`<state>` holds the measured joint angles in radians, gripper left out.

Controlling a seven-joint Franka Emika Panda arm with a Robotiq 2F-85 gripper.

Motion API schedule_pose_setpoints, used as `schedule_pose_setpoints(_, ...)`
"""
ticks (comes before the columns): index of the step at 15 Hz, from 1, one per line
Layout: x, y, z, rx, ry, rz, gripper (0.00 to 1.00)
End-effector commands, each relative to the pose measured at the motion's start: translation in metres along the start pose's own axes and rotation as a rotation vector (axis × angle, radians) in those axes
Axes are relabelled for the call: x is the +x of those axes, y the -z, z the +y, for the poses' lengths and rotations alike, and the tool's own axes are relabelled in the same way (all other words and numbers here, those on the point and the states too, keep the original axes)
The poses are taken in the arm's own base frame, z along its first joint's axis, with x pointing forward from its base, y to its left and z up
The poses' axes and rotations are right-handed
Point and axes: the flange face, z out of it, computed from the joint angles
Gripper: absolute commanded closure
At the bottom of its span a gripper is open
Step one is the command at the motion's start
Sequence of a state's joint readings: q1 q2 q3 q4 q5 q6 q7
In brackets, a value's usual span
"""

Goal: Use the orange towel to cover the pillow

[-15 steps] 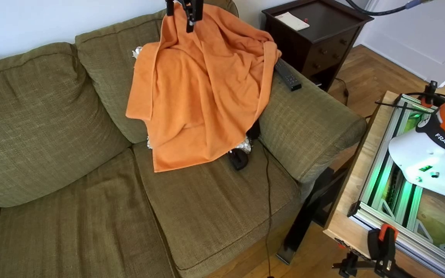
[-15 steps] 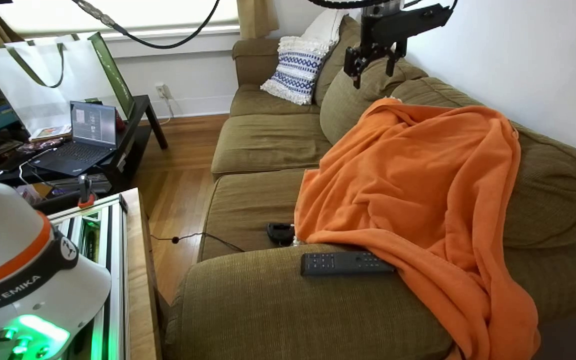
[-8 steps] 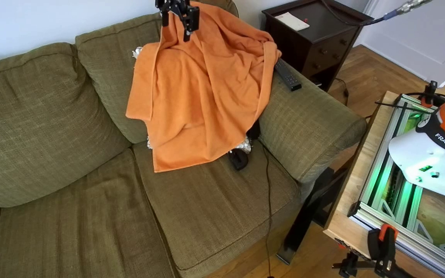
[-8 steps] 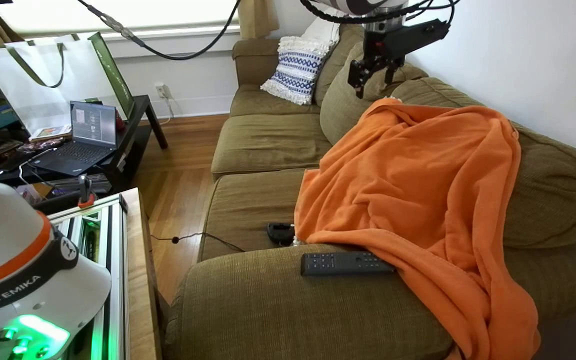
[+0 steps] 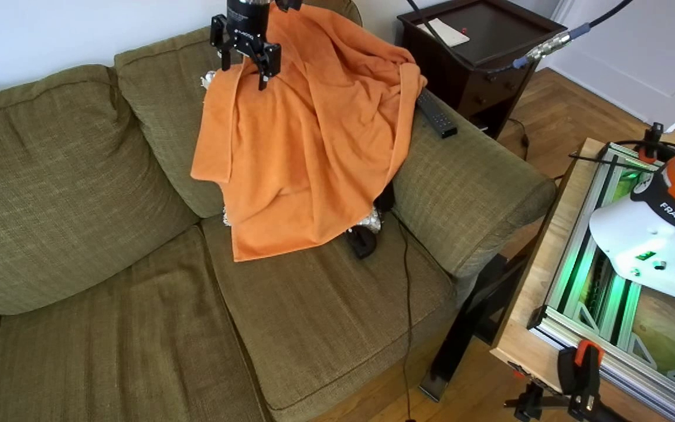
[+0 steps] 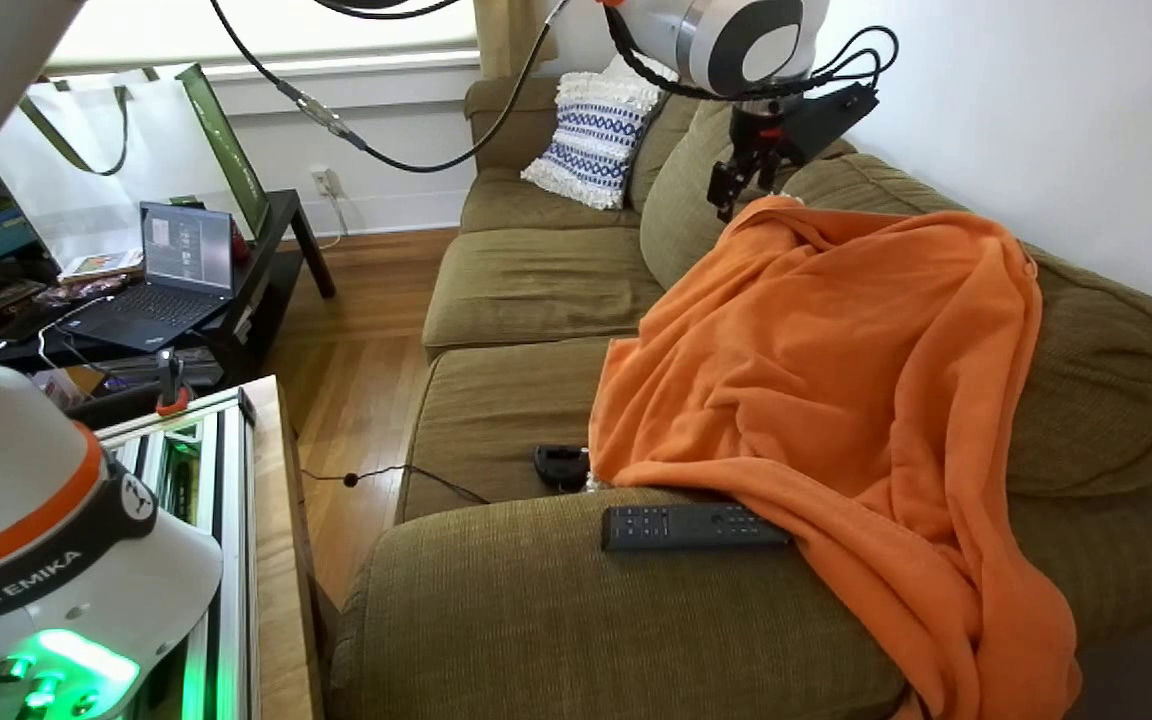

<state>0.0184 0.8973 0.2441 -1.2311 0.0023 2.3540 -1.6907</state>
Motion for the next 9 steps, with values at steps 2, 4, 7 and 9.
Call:
schedule_pose_setpoints(2,-0.001,-0.015,0.023,-0.055,0.087,0.033,0.09)
schedule_pose_setpoints(4,-0.006,-0.016,0.03,-0.081,0.128,0.018,0.2)
schedule_pose_setpoints(7,-0.014,-0.015,0.037,-0.109,0.17,0.007,0.44)
schedule_pose_setpoints(9,-0.018,-0.016,0.04,-0.116,0.191,0.003,0.62)
